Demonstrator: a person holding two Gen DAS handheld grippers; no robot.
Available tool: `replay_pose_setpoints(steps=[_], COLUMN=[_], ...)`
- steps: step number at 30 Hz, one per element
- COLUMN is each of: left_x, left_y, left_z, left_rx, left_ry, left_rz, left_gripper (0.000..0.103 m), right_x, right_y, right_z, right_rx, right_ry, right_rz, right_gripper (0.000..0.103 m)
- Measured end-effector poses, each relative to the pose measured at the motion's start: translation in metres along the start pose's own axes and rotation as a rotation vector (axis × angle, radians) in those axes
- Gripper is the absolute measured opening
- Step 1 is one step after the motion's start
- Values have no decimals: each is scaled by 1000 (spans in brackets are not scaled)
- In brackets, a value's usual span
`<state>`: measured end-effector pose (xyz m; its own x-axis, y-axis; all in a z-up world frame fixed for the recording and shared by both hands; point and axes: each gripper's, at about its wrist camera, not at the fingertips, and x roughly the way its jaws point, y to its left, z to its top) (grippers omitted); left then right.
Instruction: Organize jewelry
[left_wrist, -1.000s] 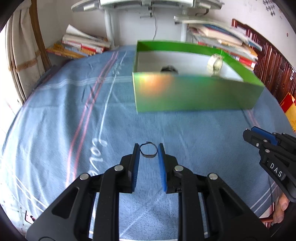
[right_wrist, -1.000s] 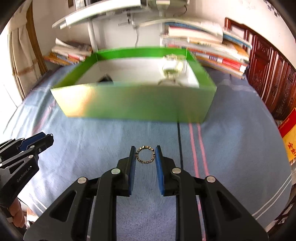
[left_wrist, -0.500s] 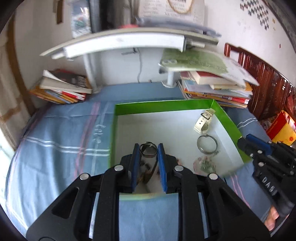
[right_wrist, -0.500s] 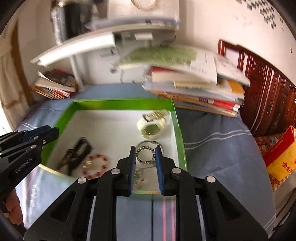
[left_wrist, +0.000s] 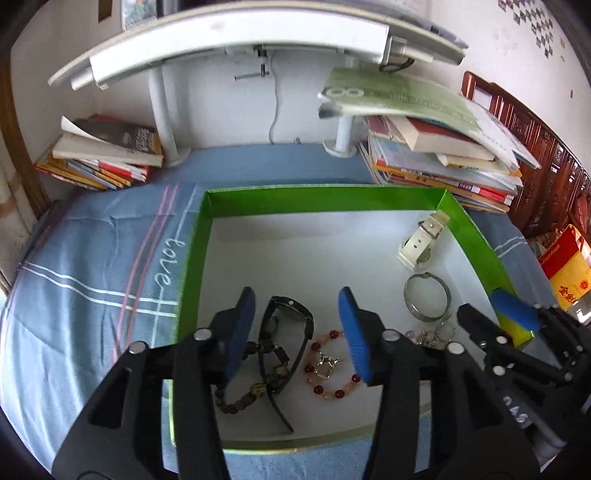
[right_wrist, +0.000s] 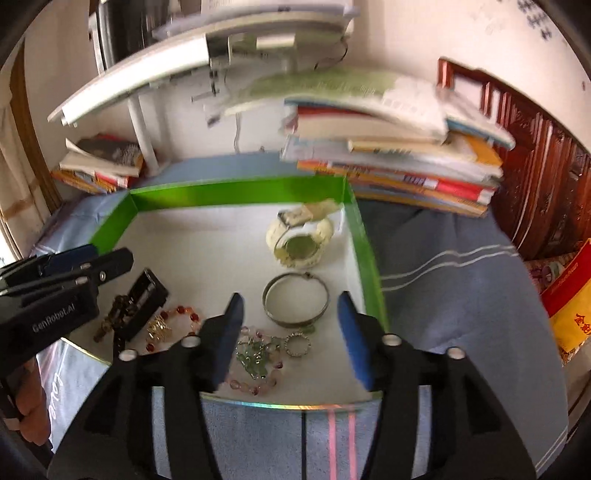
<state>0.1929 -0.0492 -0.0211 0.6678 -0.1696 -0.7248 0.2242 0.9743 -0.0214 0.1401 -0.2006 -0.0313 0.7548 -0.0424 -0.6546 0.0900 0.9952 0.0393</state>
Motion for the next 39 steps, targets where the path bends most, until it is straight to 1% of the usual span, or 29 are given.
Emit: replay_pose_setpoints(steps=[1, 2, 3, 4, 5, 7, 8, 10, 14, 21, 27, 39], left_x=[-7, -15, -24, -32, -42, -61, -69, -85, -105, -116, -119, -111], left_y=[0, 0, 0, 0, 0, 0, 1, 3, 8, 19, 24, 25], left_z=[-2, -4, -7, -11, -15, -25, -30, -41, -57, -66, -70, -73], left_rx=[1, 2, 5, 8, 12, 14, 12, 2, -2, -37, -49, -40], left_ry=[-14, -31, -54, -74, -96, -137, -155, -184, -206, -197, -188, -168], left_rz=[7, 12, 19, 31, 50, 79, 83, 88, 106, 114, 118, 119], left_gripper=[55, 60, 66, 68, 72, 79, 84, 88, 95, 99, 99, 99], right_x=[-6, -13, -22, -30, -41, -57, -62, -73, -83, -91, -87, -81], right_y=[0, 0, -1, -1, -1, -1, 0, 4, 16, 25, 27, 30], right_z=[0, 0, -1, -2, -5, -9, -10, -15, -20, -24, -27, -31], right_rx=[-1, -4, -7, -9, -9, -10, -12, -29, -72, -73, -68, -57], right_ry=[-13, -28, -49, -69, -99, -141, -152, -162, -156, -164, -150, -120], right_rz=[-3, -4, -6, -10, -20, -31, -32, -36, -37, -27, -18, -17], right_gripper=[60, 62, 68, 76, 80, 91, 93, 100, 100, 100, 100, 100])
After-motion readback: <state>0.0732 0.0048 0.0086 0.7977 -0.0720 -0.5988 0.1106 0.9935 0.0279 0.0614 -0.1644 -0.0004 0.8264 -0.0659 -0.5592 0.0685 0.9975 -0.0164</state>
